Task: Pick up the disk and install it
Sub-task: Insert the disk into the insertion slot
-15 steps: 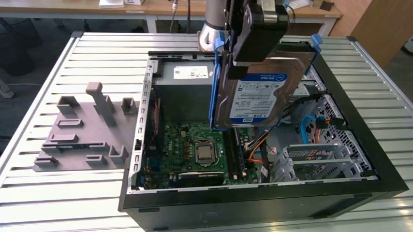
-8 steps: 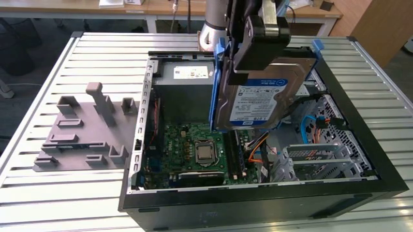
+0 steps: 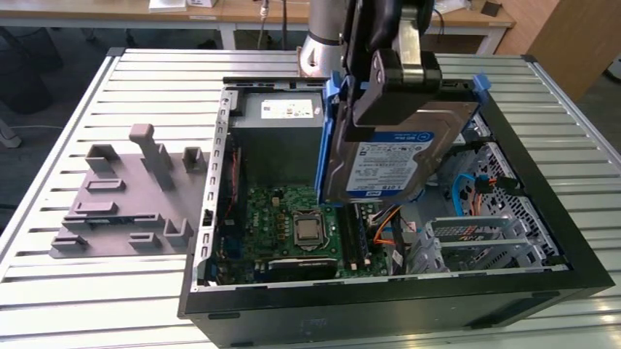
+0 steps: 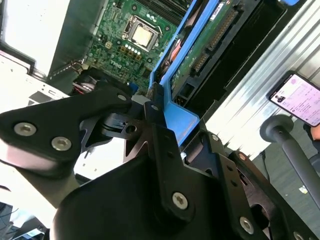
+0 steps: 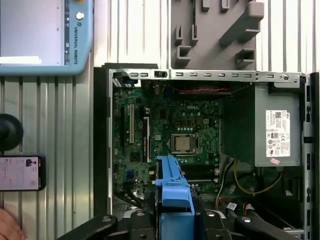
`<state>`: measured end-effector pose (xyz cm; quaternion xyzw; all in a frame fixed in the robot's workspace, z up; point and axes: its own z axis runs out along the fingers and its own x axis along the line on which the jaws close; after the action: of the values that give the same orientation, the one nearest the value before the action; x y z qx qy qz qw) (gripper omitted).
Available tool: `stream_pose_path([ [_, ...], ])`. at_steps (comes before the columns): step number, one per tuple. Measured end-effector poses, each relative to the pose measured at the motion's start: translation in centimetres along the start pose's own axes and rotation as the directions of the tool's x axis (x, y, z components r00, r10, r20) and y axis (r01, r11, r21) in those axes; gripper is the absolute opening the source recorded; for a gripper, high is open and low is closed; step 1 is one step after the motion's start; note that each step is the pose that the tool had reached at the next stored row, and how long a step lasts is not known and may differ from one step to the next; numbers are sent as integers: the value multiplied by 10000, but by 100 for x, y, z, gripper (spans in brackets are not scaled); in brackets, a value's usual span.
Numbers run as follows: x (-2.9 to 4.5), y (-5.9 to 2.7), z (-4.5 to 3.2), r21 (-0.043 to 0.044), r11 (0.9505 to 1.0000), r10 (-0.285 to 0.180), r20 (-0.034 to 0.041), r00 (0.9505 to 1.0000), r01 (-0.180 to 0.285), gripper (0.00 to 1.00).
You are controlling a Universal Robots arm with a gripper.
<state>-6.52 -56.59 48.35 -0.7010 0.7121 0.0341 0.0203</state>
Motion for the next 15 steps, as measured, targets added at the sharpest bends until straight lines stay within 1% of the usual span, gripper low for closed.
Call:
stream_pose_path([
  [2,30,-25,7,0,10000,0,0,10000,0,37],
  [6,38,-156,18,0,10000,1,1,10000,-1,37],
  [8,39,-197,23,0,10000,-1,1,10000,1,37],
  [12,49,-210,31,0,10000,1,-1,10000,-1,37],
  [15,108,-213,36,0,10000,0,0,10000,0,37],
])
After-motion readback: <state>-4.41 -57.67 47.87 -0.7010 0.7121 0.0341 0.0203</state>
